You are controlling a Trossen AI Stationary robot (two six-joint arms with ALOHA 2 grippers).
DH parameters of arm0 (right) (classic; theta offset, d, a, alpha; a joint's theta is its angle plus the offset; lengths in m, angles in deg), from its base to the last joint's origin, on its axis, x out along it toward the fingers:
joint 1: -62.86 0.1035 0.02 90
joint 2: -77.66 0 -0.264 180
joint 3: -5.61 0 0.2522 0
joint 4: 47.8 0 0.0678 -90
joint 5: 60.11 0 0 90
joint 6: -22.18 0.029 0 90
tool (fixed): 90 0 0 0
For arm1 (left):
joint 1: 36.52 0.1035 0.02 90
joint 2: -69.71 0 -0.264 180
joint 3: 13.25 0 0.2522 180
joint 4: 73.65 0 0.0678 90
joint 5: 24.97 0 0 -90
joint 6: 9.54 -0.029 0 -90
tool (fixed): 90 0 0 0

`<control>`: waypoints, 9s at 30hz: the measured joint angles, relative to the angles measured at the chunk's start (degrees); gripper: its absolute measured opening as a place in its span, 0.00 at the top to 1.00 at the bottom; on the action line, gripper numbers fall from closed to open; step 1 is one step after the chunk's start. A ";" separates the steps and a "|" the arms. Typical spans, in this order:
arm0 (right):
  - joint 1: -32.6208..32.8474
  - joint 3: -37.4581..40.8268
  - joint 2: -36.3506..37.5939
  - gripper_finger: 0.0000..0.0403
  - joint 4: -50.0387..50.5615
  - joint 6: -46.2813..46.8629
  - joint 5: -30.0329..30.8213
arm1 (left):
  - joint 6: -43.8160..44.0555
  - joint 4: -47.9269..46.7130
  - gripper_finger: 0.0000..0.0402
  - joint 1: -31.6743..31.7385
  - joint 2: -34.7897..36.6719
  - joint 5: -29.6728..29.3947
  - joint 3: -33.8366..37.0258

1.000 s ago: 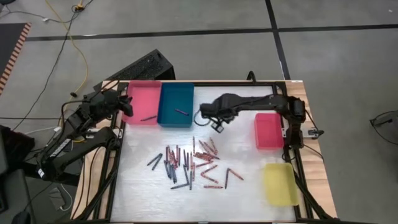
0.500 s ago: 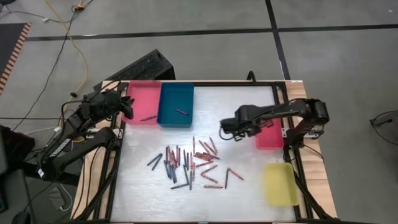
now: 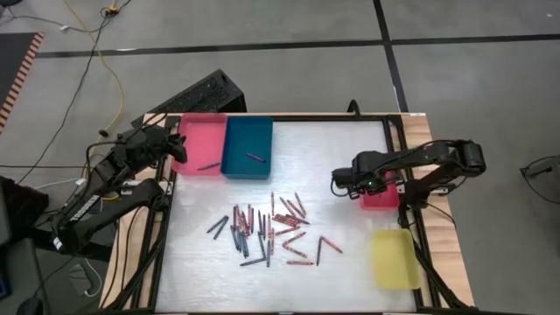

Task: Sort crayons
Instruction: Put the red crayon into the small red bin

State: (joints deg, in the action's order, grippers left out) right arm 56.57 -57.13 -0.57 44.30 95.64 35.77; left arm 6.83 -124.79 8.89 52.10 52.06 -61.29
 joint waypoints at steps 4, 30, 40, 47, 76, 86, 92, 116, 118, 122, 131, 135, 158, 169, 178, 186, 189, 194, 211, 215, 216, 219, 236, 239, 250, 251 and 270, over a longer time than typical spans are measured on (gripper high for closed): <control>-5.17 4.19 1.27 1.00 -4.69 -4.88 0.04 | 0.37 0.93 0.73 0.00 -0.01 -1.44 0.00; -23.36 5.78 10.31 0.81 -11.34 -22.93 3.17 | 12.32 -7.29 0.73 0.00 0.01 -4.76 0.00; -19.77 3.51 12.46 0.73 -18.74 -18.89 1.73 | 14.27 -8.42 0.73 0.01 0.01 -3.71 0.00; -19.60 3.46 13.09 0.72 -29.22 -16.70 5.51 | 11.69 -7.57 0.73 0.00 0.01 -4.64 0.00; 27.22 -2.40 6.90 0.72 -39.72 -12.46 6.02 | 6.75 3.50 0.73 -0.01 0.03 18.23 -0.02; 38.73 -2.40 -3.24 0.72 -40.39 2.94 6.31 | 8.31 3.74 0.73 -0.03 0.03 20.19 -0.02; 39.29 -2.40 -7.31 0.72 -42.23 0.40 5.87 | 7.90 3.84 0.73 -0.03 0.01 20.26 -0.02; 34.43 -3.00 -7.26 0.72 -44.19 -12.84 13.59 | 8.06 1.43 0.73 -0.03 0.01 21.66 -0.02; 33.33 -3.80 -7.26 0.72 -42.93 -16.05 13.94 | 9.91 0.56 0.73 -0.03 0.01 21.65 -0.02; 30.20 -6.65 -7.26 0.72 -37.47 -19.11 13.99 | 10.23 -1.53 0.73 -0.03 0.00 21.64 -0.02; 23.50 -15.01 -7.26 0.72 -27.37 -34.62 13.35 | 8.95 -2.32 0.73 -0.03 -0.01 22.42 -0.02; 20.02 -18.56 -7.26 0.72 -24.62 -41.36 10.96 | 9.64 -3.67 0.73 -0.03 -0.01 23.69 -0.02; 37.88 -11.72 -7.47 0.72 -32.62 -14.94 1.70 | 8.43 -5.93 0.73 -0.02 -0.01 25.78 -0.02; 38.77 -12.46 -18.85 0.72 -37.20 -18.30 -0.47 | 8.52 -5.19 0.73 -0.02 -0.01 23.67 -0.02; 36.10 -13.39 -21.91 0.72 -34.19 -21.40 -1.74 | 8.71 -5.22 0.73 0.00 -0.01 23.61 -0.02; 33.66 -13.48 -23.45 0.80 -33.41 -24.52 -3.50 | 8.27 -5.21 0.73 -0.02 -0.01 22.71 -0.02; 33.07 -12.95 -24.88 0.91 -33.59 -25.58 -4.14 | 8.27 -5.21 0.73 0.00 0.00 22.70 -0.02; 32.76 -12.77 -25.19 0.98 -33.70 -26.13 -4.37 | 8.12 -5.23 0.73 0.00 -0.01 22.67 -0.02; 32.07 -12.36 -12.79 0.99 -23.90 -20.81 5.73 | 8.07 -5.25 0.73 -0.03 -0.01 22.62 -0.02; 31.99 -12.42 -8.02 1.00 -18.78 -17.30 9.89 | 8.12 -5.28 0.73 -0.03 0.00 22.64 -0.02; 31.85 -12.45 -6.85 1.00 -17.25 -15.92 11.25 | 8.12 -5.28 0.73 -0.03 0.00 22.63 -0.02; 31.19 -12.34 -3.62 1.00 -12.23 -10.14 15.07 | 8.14 -5.28 0.73 -0.01 -0.01 22.64 -0.02; 22.80 -11.02 2.93 1.00 11.16 14.23 20.59 | 8.39 -5.28 0.73 0.00 -0.01 21.29 -0.02; 19.81 -7.86 2.93 1.00 10.83 13.31 18.46 | 8.36 -5.28 0.73 -0.03 -0.01 21.26 -0.02; 10.34 1.79 7.01 1.00 3.31 7.27 18.02 | 8.31 -5.62 0.73 -0.03 -0.01 19.88 -0.02; 9.27 2.46 7.61 1.00 2.35 6.22 18.02 | 8.31 -5.62 0.73 -0.03 -0.01 19.71 -0.02; -4.74 12.51 10.34 1.00 -16.81 -9.50 16.46 | 8.27 -5.71 0.73 -0.03 0.00 18.97 -0.02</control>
State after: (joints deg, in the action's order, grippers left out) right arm 51.83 -44.63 9.77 27.49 86.15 52.23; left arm 15.10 -130.50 8.86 52.09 71.03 -61.31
